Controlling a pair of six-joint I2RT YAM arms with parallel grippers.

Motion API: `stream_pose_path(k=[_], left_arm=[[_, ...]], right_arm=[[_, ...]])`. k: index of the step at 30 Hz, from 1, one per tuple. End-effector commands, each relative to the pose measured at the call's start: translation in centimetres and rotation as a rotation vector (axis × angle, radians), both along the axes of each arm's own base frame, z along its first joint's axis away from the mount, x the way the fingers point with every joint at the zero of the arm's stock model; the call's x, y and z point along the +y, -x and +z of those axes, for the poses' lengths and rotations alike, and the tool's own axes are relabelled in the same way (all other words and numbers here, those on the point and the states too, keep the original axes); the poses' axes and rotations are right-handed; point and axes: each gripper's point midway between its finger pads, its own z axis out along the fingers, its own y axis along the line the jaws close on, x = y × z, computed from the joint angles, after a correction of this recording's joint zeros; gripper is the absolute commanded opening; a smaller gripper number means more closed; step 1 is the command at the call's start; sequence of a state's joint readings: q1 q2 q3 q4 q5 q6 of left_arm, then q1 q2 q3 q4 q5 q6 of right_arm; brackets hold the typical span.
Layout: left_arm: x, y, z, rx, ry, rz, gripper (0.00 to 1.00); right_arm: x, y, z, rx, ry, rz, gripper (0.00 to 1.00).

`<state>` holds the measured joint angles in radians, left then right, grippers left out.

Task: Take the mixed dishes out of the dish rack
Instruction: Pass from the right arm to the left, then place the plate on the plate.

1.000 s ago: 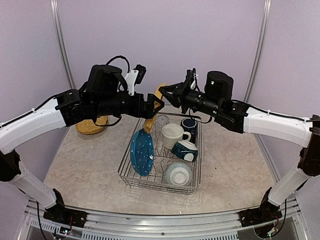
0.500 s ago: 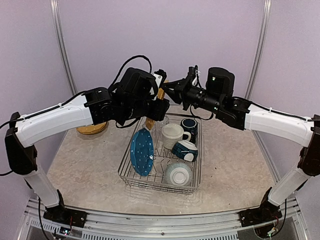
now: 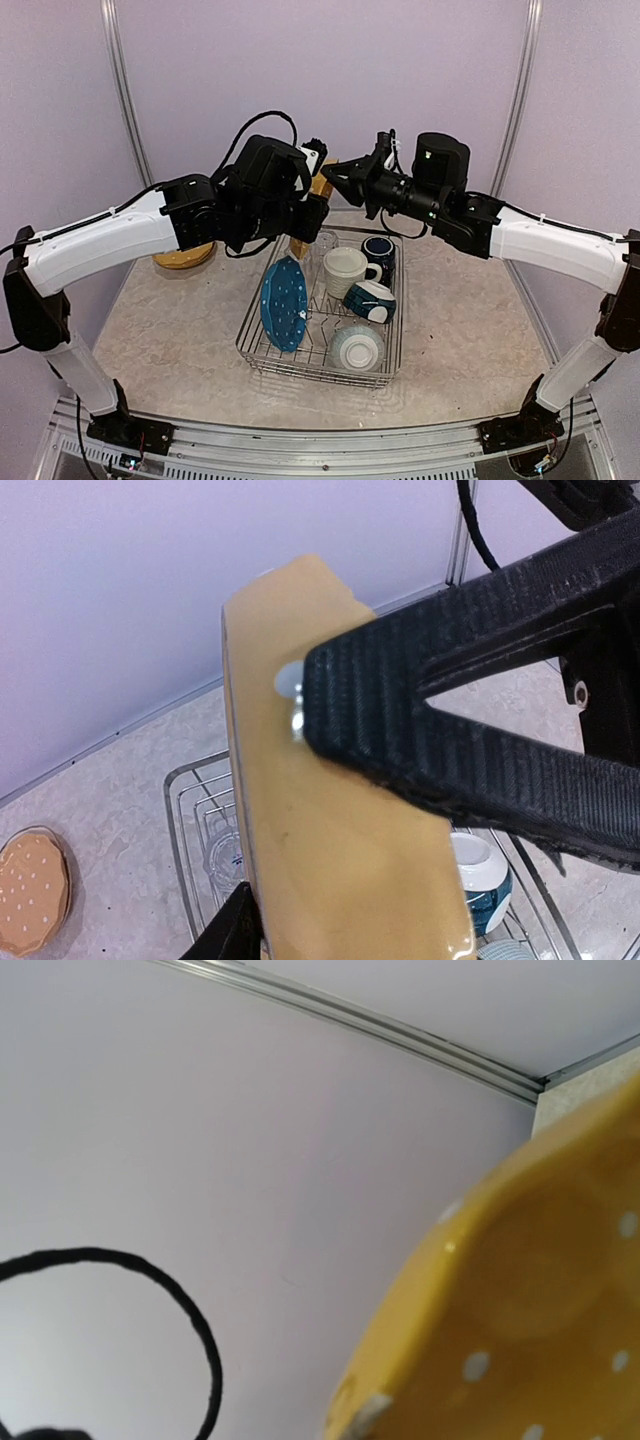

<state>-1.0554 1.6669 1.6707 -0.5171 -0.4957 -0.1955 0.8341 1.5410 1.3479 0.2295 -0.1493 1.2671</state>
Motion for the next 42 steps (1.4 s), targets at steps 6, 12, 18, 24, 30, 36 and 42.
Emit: stream_pose_path(k=[6, 12, 18, 24, 30, 36, 42], left_arm=[[0.8, 0.4, 1.3, -0.006, 0.028, 0.013, 0.09], [1.4, 0.2, 1.7, 0.022, 0.074, 0.021, 0.0], [3.4, -0.6, 1.2, 0.125, 0.182, 0.042, 0.0], [6.9, -1.7, 1.7, 0.298, 0.436, 0.03, 0.0], [12.0, -2.8, 4.9, 0.373, 0.686, -0.041, 0.0], [19.1, -4.2, 8.4, 0.395, 0.896, -0.034, 0.0], [29.1, -8.0, 6.6, 0.397, 1.11, 0.215, 0.0]], right_arm=[[-1.0, 0.4, 7.5, -0.15, -0.17, 0.001, 0.0], [-0.7, -0.2, 5.8, -0.134, -0.13, -0.018, 0.0], [-0.2, -0.9, 4.2, -0.17, -0.021, -0.031, 0.5], [0.1, -0.6, 3.9, -0.258, 0.089, 0.01, 0.83], [-2.2, -0.2, 2.9, -0.382, 0.357, -0.036, 0.98], [-6.8, -0.3, -4.8, -0.29, 0.704, -0.119, 1.0], [-10.8, 0.6, -10.3, -0.192, 0.88, -0.172, 1.0]])
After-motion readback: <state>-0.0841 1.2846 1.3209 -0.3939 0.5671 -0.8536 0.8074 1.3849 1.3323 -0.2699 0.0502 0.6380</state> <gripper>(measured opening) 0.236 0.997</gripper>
